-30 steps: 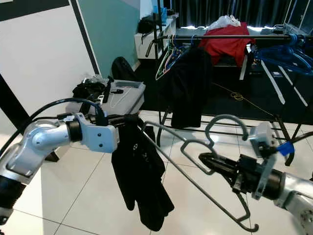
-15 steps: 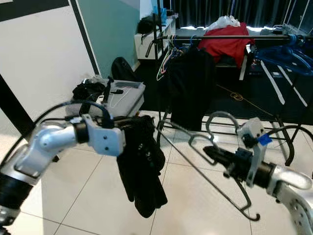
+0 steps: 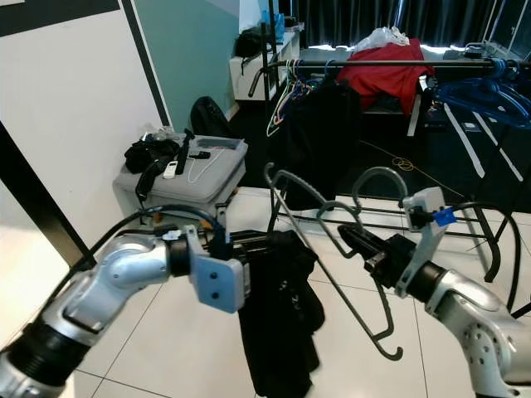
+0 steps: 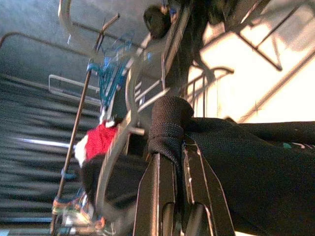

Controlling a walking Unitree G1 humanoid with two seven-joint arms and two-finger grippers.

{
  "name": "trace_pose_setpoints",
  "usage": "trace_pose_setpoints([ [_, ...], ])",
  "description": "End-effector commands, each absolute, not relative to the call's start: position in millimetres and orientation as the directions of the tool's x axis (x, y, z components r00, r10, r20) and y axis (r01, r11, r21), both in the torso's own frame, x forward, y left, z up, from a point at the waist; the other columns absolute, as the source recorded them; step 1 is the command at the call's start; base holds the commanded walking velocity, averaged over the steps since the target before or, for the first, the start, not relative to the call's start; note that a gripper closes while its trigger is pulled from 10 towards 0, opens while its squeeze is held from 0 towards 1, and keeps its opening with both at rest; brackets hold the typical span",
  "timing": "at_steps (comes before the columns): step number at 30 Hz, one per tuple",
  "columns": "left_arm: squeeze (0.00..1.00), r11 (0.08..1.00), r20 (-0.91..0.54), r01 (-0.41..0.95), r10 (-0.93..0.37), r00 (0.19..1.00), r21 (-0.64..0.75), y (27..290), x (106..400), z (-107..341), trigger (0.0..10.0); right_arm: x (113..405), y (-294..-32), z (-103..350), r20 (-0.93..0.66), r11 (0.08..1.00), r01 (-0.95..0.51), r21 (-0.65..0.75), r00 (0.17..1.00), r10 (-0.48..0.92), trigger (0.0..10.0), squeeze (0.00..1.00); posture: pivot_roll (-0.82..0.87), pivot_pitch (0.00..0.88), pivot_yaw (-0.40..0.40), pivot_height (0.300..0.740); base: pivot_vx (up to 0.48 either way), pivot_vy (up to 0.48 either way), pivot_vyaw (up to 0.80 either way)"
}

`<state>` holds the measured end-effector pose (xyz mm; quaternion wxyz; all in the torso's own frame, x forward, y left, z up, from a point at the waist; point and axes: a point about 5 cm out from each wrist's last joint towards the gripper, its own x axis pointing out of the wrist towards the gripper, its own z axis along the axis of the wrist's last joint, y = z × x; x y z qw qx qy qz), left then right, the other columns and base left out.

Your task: Hang hanger

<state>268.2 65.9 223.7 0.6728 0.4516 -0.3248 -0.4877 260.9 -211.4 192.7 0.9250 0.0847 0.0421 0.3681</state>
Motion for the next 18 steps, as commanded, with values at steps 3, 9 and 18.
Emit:
trace_pose_setpoints([
  [3,0.0,0.154,0.012,0.351,-0.927,0.374,0.923,70.2,279.5,226.9,10.0,259.5,-216.5,202.5,0.053,0.706,-0.683,0.185,0.725,0.687,10.0,0.0,-0.09,0.0,0.023,0.74,0.0,0.0,0.0],
  [9,0.0,0.343,0.064,0.381,-0.809,0.584,0.859,100.6,305.8,218.7,10.0,266.8,-246.4,218.8,0.178,0.842,-0.518,0.151,0.852,0.493,10.0,0.0,-0.11,0.0,0.034,0.74,0.0,0.0,0.0],
  [18,0.0,0.636,0.196,0.375,-0.644,0.74,0.675,156.6,321.6,242.1,10.0,254.5,-271.6,198.2,0.038,0.921,-0.368,-0.128,0.926,0.375,10.0,0.0,-0.09,0.0,0.031,0.74,0.0,0.0,0.0],
])
